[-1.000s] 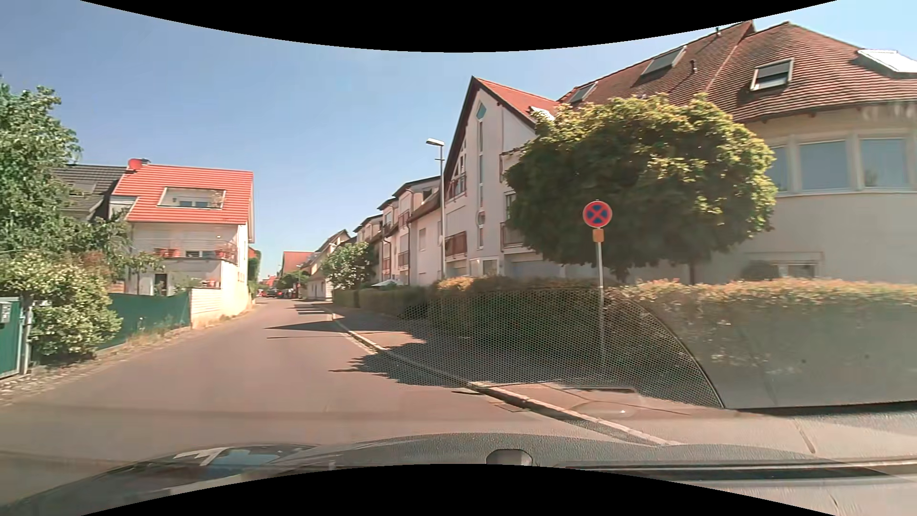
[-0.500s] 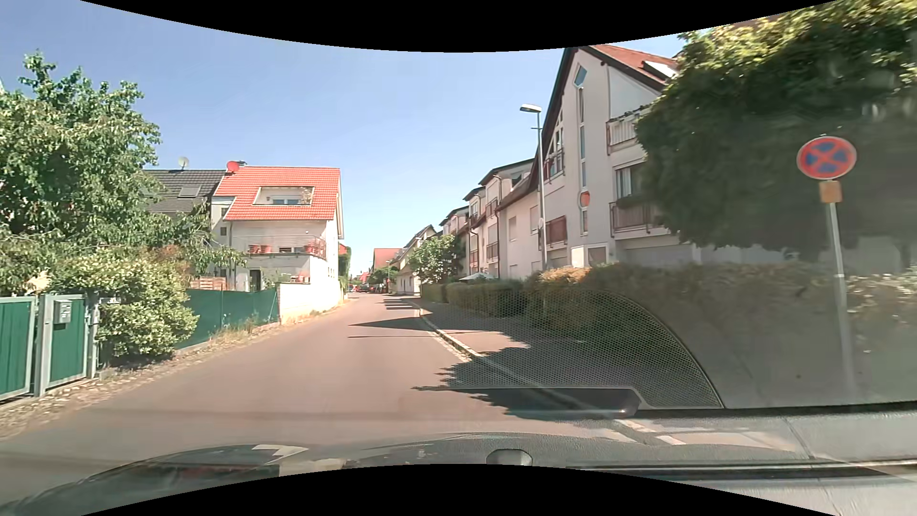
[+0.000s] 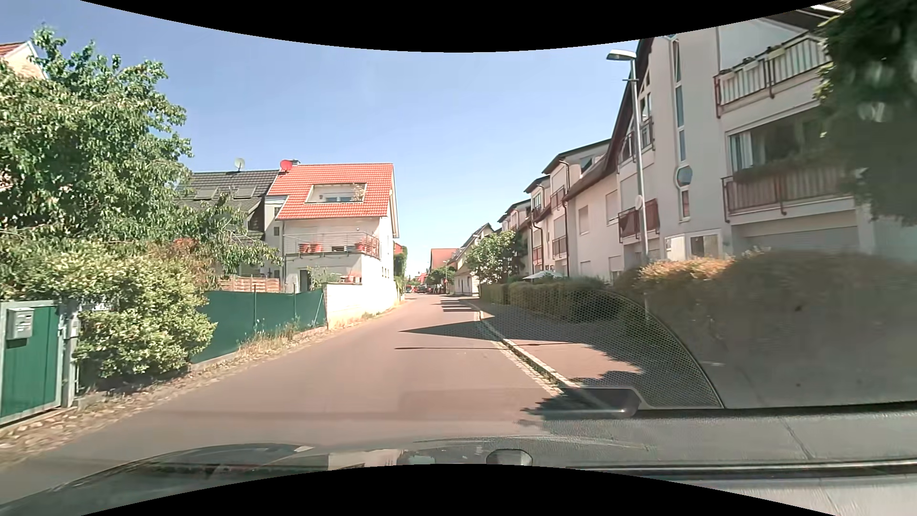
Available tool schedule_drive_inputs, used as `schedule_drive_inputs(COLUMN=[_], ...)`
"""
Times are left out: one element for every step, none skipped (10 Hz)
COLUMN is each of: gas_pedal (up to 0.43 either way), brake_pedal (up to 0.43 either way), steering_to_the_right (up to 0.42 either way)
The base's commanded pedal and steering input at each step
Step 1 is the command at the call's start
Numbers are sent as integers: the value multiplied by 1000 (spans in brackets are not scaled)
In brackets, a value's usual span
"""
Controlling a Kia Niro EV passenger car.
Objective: Follow the waypoints while adhering to traffic rules and regulations
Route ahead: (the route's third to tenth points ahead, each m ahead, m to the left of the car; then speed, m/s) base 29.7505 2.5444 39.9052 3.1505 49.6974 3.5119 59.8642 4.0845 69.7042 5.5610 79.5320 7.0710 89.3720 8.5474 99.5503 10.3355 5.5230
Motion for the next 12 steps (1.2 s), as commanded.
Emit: schedule_drive_inputs(gas_pedal=[268,260,248,240,228,228,228,228,220,209,197,177], brake_pedal=[0,0,0,0,0,0,0,0,0,0,0,0], steering_to_the_right=[-92,-69,-58,-45,-32,-24,-16,-8,-3,-3,-3,-3])
